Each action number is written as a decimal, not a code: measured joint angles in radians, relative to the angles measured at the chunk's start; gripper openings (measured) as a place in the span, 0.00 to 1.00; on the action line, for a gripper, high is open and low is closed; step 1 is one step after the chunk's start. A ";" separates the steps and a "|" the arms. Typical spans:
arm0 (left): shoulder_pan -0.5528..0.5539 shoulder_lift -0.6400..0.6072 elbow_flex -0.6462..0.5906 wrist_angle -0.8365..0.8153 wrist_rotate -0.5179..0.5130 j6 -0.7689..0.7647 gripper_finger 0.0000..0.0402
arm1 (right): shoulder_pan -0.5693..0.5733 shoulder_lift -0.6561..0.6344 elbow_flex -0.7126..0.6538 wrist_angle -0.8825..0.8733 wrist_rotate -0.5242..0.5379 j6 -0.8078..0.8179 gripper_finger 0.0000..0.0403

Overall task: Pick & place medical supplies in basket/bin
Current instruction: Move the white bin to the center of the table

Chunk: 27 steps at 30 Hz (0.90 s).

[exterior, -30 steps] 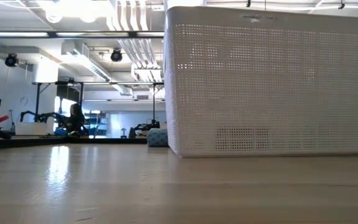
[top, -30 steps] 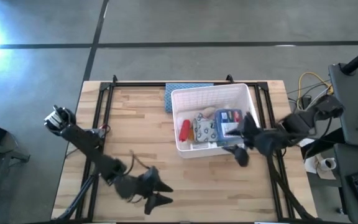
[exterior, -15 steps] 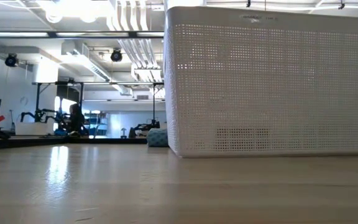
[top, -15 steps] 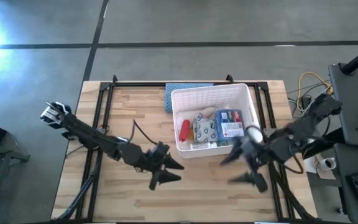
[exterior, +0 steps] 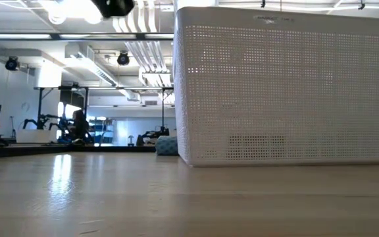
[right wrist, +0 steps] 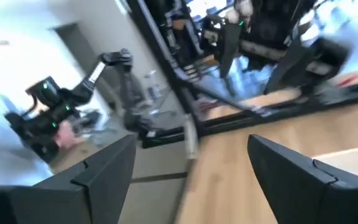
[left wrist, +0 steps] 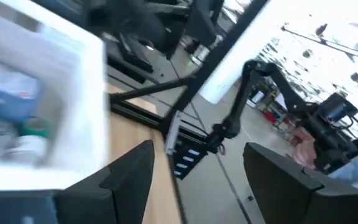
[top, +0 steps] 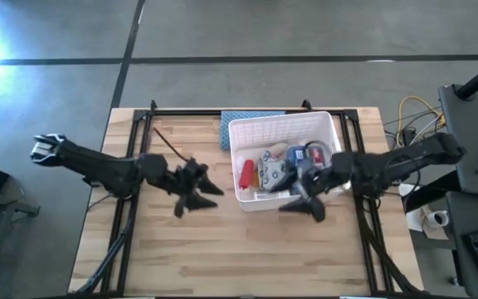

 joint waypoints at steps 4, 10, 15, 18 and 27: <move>0.100 -0.176 -0.150 -0.005 0.043 0.000 0.57 | -0.069 -0.139 -0.033 -0.152 0.013 -0.079 0.75; 0.233 -0.463 -0.299 0.004 0.117 0.000 0.57 | -0.103 -0.312 -0.128 -0.222 0.087 -0.073 0.75; 0.323 -0.606 -0.375 0.001 0.152 -0.007 0.57 | -0.109 -0.431 -0.292 -0.037 0.119 -0.075 0.74; 0.351 -0.649 -0.408 0.003 0.152 -0.016 0.57 | -0.124 -0.510 -0.417 0.097 0.121 -0.075 0.74; 0.405 -0.657 -0.436 0.000 0.140 -0.019 0.57 | -0.147 -0.783 -0.698 0.347 0.124 -0.140 0.76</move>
